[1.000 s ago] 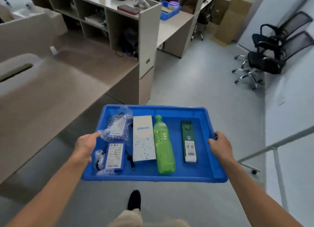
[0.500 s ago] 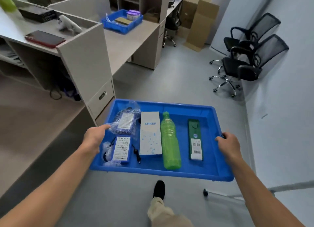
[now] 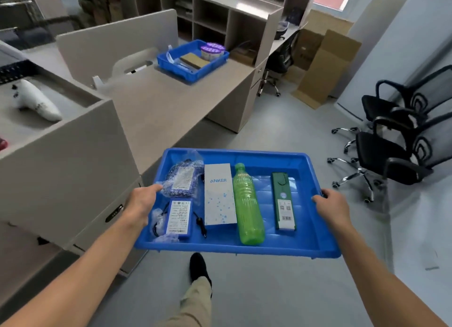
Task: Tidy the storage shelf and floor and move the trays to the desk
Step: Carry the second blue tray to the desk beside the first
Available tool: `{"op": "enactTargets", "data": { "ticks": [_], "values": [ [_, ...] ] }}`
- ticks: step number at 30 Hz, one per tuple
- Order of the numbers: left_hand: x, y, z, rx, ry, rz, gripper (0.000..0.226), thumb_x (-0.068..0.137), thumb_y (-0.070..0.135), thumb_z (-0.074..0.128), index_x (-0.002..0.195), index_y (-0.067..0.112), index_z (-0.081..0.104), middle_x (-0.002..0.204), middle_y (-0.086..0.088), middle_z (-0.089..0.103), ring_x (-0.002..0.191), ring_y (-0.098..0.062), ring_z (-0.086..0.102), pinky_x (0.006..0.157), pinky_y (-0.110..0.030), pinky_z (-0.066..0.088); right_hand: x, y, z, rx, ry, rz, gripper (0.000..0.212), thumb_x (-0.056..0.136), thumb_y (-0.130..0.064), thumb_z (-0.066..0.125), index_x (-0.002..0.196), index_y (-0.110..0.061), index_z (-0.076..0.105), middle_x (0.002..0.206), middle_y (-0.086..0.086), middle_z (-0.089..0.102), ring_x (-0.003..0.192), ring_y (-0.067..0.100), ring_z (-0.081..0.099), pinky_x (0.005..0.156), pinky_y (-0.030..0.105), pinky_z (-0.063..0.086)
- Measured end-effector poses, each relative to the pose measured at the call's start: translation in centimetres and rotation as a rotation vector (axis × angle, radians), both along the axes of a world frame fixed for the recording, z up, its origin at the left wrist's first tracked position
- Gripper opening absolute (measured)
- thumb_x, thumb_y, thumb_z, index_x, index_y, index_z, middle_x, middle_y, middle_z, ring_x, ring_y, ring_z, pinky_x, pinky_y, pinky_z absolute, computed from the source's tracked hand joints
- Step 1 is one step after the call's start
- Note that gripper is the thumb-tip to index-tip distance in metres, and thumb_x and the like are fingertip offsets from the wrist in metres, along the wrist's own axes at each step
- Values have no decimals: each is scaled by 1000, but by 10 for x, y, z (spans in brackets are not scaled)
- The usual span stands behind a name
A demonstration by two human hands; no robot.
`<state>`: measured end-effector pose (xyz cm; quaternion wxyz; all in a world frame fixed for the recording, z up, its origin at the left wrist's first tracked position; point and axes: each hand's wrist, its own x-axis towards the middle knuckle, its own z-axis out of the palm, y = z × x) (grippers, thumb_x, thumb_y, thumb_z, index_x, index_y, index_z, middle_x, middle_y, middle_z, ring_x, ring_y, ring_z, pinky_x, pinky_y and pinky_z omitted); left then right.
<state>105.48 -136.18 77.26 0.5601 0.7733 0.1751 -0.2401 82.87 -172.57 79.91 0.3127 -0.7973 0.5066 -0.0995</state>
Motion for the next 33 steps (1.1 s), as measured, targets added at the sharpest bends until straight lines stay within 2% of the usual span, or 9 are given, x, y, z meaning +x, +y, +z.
{"op": "enactTargets", "data": {
  "ticks": [3,5,11,14,16,24,27,29,33],
  "values": [
    [63,-52,6,1,-22,57,27,85,36,66,92,10,60,76,1,57,68,-19,55,76,-38,47,81,-51,-3,-19,4,24,12,84,-8,55,84,-6,66,79,11,68,75,32,63,60,34,43],
    [107,-77,5,26,-23,96,31,85,37,65,97,9,61,75,3,53,68,-18,52,74,-36,45,136,-80,-2,-15,7,49,12,84,-8,54,83,-9,65,77,9,67,73,31,61,57,32,41],
    [223,-128,9,61,-37,254,42,87,37,65,115,5,64,98,-6,58,87,-24,52,78,-34,43,314,-152,10,-40,29,206,13,88,-6,54,91,-9,66,81,10,63,66,22,53,54,29,36],
    [272,-142,-1,90,-19,374,43,87,36,65,111,1,65,78,-1,55,73,-22,51,77,-36,43,413,-178,0,-46,45,327,17,86,-6,54,93,-10,69,83,11,64,74,30,56,64,33,39],
    [300,-148,-10,110,-10,474,44,86,36,65,111,0,65,72,1,51,75,-24,50,76,-37,43,478,-189,-9,-38,66,435,20,86,-6,53,95,-14,69,82,9,62,76,31,55,67,32,39],
    [384,-158,-29,92,103,887,45,85,35,67,117,3,64,115,-14,65,93,-32,60,83,-42,50,713,-185,-33,40,220,876,16,87,-7,47,90,-6,62,81,12,62,70,28,55,59,33,38],
    [414,-149,-40,96,145,1004,48,83,37,67,117,3,64,120,-15,64,103,-33,61,86,-43,49,789,-161,-47,64,262,994,13,86,-6,48,88,-7,61,79,11,61,67,26,55,55,30,37],
    [438,-142,-46,99,136,1062,48,84,37,67,117,2,63,113,-14,64,99,-34,61,84,-42,49,833,-143,-60,88,291,1052,12,86,-7,48,83,-8,60,76,9,60,64,23,55,52,27,38],
    [490,-125,-63,95,122,1123,46,89,35,62,119,-1,61,80,-7,54,66,-23,48,61,-33,39,900,-112,-87,106,324,1077,10,82,-8,49,73,-10,53,67,5,53,61,23,50,51,27,36]
  ]
}}
